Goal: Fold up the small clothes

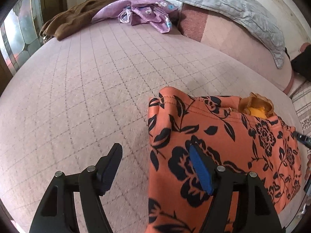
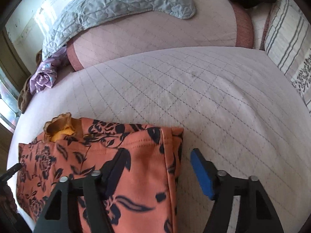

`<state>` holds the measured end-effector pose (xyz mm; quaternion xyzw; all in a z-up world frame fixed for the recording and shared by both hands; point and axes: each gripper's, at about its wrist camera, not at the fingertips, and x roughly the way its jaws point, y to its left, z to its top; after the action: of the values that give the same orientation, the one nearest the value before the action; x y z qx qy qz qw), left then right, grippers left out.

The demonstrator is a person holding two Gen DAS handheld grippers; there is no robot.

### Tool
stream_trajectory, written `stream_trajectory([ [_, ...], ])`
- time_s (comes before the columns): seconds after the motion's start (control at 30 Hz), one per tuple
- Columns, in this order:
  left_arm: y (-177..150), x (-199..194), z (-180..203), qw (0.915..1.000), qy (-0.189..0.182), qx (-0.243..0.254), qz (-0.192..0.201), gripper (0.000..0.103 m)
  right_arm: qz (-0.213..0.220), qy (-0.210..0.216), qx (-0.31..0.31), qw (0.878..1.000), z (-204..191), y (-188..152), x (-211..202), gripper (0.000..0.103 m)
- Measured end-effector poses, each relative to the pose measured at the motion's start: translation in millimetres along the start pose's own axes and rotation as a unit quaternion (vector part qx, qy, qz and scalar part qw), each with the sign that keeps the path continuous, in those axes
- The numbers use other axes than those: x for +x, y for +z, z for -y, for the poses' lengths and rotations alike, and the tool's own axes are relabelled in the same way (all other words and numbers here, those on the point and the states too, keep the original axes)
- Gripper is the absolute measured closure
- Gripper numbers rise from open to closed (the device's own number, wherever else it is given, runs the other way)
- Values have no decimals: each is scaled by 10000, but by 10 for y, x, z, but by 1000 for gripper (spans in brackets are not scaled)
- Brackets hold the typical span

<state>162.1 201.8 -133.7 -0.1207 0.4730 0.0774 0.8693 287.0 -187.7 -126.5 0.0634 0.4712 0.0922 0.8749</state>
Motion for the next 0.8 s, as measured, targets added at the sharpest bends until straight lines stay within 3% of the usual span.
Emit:
stream_trajectory([
  [0.07, 30, 51, -7, 9999, -84, -52, -29, 43, -219, 44, -63, 9997, -27, 10, 129, 65],
  [0.1, 47, 70, 5, 9998, -190, -26, -71, 74, -271, 34, -97, 9996, -49, 5, 158, 66],
  [0.13, 68, 74, 37, 9996, -262, 28, -143, 87, -287, -10, -113, 9995, -72, 13, 163, 76],
  [0.17, 88, 43, 66, 9998, -165, 112, -69, 90, -253, -83, -107, 9996, -91, 28, 135, 87],
  [0.2, 100, 6, 104, 9997, -140, 202, 7, 93, -201, -136, -108, 9996, -111, 42, 93, 91],
  [0.27, 126, -178, 199, 9985, -152, 399, 332, 94, -90, -183, -174, 9996, -159, 71, -19, 96],
  [0.47, 263, -460, 376, 9923, -149, 690, 1015, 95, 546, -341, -167, 9978, -156, 224, -478, 97],
  [0.53, 329, -296, 344, 9938, 51, 628, 917, 94, 663, -366, -42, 9971, -95, 278, -527, 97],
  [0.63, 298, -43, 188, 9981, 248, 464, 308, 87, 597, -288, 180, 9976, 6, 309, -409, 97],
  [0.8, 269, -73, 55, 9982, 5, 392, 459, 86, 213, -219, 152, 9994, 30, 150, -28, 97],
])
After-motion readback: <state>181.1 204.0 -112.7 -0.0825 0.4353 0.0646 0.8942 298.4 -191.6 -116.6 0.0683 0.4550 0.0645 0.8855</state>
